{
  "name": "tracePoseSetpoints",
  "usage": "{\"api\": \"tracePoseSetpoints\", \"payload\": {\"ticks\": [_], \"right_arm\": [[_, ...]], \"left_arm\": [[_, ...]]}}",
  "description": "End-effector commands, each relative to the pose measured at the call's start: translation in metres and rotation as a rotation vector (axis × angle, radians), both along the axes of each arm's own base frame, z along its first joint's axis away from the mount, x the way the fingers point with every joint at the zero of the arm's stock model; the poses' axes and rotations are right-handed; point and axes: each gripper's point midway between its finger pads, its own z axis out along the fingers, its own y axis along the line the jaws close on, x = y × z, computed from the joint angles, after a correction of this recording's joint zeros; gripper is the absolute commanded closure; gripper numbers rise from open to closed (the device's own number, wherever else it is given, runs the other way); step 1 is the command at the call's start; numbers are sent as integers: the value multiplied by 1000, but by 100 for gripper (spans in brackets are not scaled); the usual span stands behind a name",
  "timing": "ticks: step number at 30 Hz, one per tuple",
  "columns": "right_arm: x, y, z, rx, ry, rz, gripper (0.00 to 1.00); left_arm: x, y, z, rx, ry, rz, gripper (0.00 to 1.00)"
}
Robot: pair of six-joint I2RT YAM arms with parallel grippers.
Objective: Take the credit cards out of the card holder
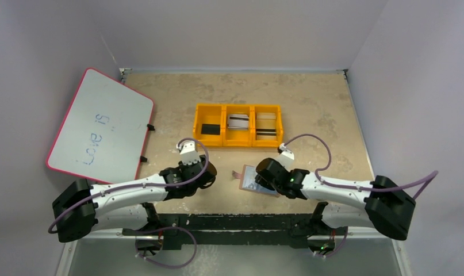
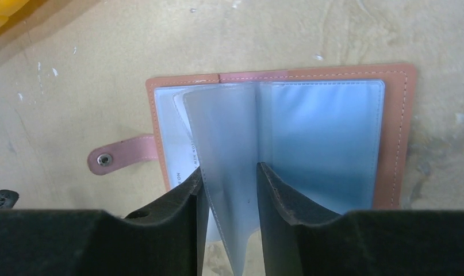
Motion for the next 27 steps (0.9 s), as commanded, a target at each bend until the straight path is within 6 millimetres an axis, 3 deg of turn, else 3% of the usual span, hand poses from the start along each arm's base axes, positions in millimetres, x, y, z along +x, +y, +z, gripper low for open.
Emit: {"api": "tracePoseSetpoints", "payload": {"ticks": [1,7,15,21,27], "right_arm": [[-5,-22,1,34,7,-130,62],[-14,-55,-2,0,38,-283,64],[-19,-75,1,-31,41,-367,61],[-23,-92,2,-106,51,-427,59],[-20,-88,8,-139,56,-412,58]], "left_arm": [[9,-15,15,-38,-26,-12,51],[12,-24,17,-30,-21,-32,51],[19,-42,33,-39,-38,-83,51],[20,-68,37,-65,-26,-171,51],[21,-97,49,-125,-34,-267,51]]}}
